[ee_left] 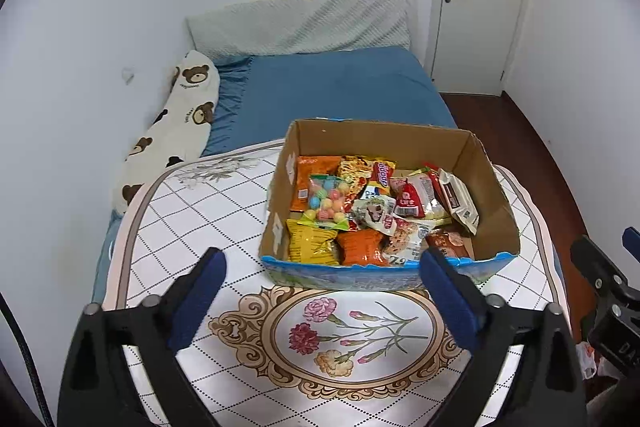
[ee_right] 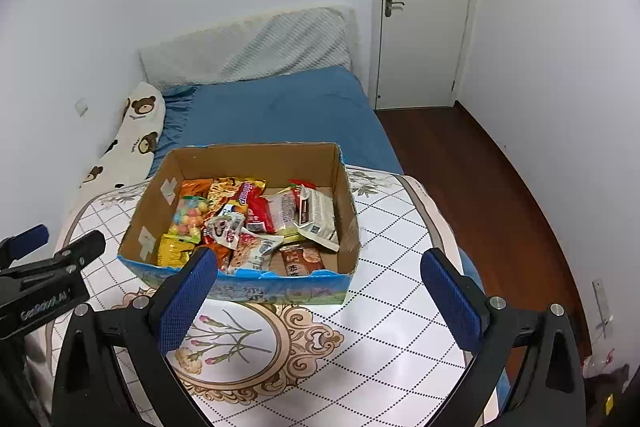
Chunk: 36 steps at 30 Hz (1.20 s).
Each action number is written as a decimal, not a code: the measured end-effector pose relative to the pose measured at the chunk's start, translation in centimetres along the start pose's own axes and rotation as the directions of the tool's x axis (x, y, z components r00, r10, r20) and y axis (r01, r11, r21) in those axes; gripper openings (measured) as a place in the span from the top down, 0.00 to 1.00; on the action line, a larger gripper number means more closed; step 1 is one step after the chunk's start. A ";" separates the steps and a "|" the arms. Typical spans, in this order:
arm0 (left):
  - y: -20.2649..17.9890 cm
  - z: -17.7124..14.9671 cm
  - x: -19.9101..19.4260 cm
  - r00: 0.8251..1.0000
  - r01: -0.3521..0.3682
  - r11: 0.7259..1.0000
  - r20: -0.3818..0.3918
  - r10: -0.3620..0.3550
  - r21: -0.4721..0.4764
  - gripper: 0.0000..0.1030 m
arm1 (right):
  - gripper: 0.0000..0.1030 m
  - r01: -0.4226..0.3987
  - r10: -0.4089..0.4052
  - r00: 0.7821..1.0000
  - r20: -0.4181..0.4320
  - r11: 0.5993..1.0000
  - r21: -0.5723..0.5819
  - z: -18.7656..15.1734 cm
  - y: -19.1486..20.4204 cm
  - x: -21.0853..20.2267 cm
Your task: Organize snacks
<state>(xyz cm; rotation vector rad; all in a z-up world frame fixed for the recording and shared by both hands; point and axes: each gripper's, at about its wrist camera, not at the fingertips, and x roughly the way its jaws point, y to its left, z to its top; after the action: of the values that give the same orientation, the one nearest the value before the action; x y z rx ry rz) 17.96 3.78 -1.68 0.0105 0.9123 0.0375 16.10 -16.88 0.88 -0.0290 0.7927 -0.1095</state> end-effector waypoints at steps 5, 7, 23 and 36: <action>-0.4 0.0 0.4 1.000 0.009 1.000 -0.002 -0.009 0.008 0.03 | 0.00 0.011 -0.011 1.000 -0.016 1.000 0.007 -0.3 -0.3 0.8; -0.5 0.1 0.6 1.000 0.014 1.000 -0.007 -0.014 0.004 0.03 | 0.00 0.014 -0.014 1.000 -0.017 1.000 0.006 -0.3 -0.3 0.9; -0.5 0.0 0.1 1.000 0.010 1.000 0.004 -0.010 0.011 0.03 | 0.00 0.024 -0.024 1.000 -0.008 1.000 -0.003 -0.4 -0.1 0.2; -0.8 -0.8 -0.2 1.000 0.007 1.000 0.001 -0.007 0.024 0.03 | 0.00 0.019 -0.019 1.000 -0.017 1.000 -0.009 -0.5 -0.1 0.3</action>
<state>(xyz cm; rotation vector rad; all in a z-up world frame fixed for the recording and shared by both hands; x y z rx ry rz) 17.22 2.97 -2.05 0.0292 0.9117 0.0198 15.97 -17.00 0.33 -0.0437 0.8105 -0.1247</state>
